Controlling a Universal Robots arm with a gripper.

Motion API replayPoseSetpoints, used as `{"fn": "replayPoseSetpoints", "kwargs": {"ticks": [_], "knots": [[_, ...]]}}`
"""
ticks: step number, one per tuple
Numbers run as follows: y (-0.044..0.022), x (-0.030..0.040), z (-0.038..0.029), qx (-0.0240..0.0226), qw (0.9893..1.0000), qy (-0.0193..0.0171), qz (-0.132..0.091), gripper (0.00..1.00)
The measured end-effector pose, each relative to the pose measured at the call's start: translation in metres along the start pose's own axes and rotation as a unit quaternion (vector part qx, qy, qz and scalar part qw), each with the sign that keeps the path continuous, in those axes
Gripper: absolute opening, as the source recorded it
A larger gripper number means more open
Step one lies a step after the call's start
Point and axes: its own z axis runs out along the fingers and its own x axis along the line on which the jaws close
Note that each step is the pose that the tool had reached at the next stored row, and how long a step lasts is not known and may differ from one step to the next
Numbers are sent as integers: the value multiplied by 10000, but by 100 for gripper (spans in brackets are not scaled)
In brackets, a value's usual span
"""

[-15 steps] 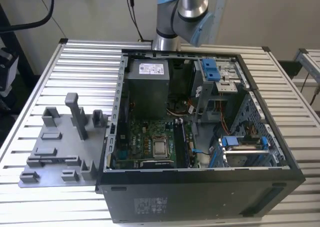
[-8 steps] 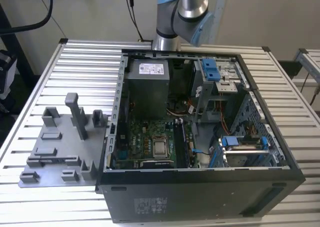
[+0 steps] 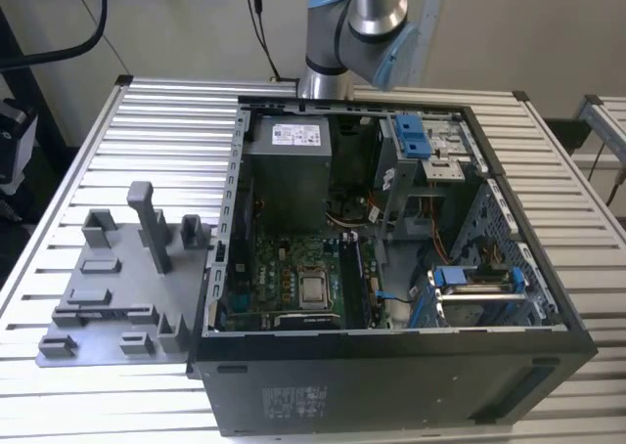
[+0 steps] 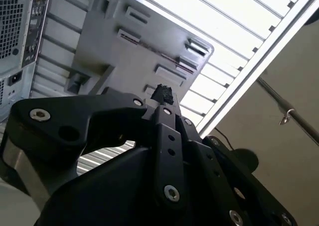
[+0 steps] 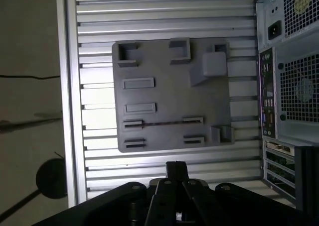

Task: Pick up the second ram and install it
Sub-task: 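Reach for the second ram, then pick up the second ram and move it above second insertion slot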

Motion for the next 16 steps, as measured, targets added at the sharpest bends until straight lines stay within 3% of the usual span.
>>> {"fn": "replayPoseSetpoints", "kwargs": {"ticks": [7, 10, 16], "knots": [[17, -208, 82, 24, 10000, 4, -39, 11], [50, -231, 93, 24, 10000, 4, -43, 11], [54, -231, 94, 23, 10000, 3, -44, 11]]}}
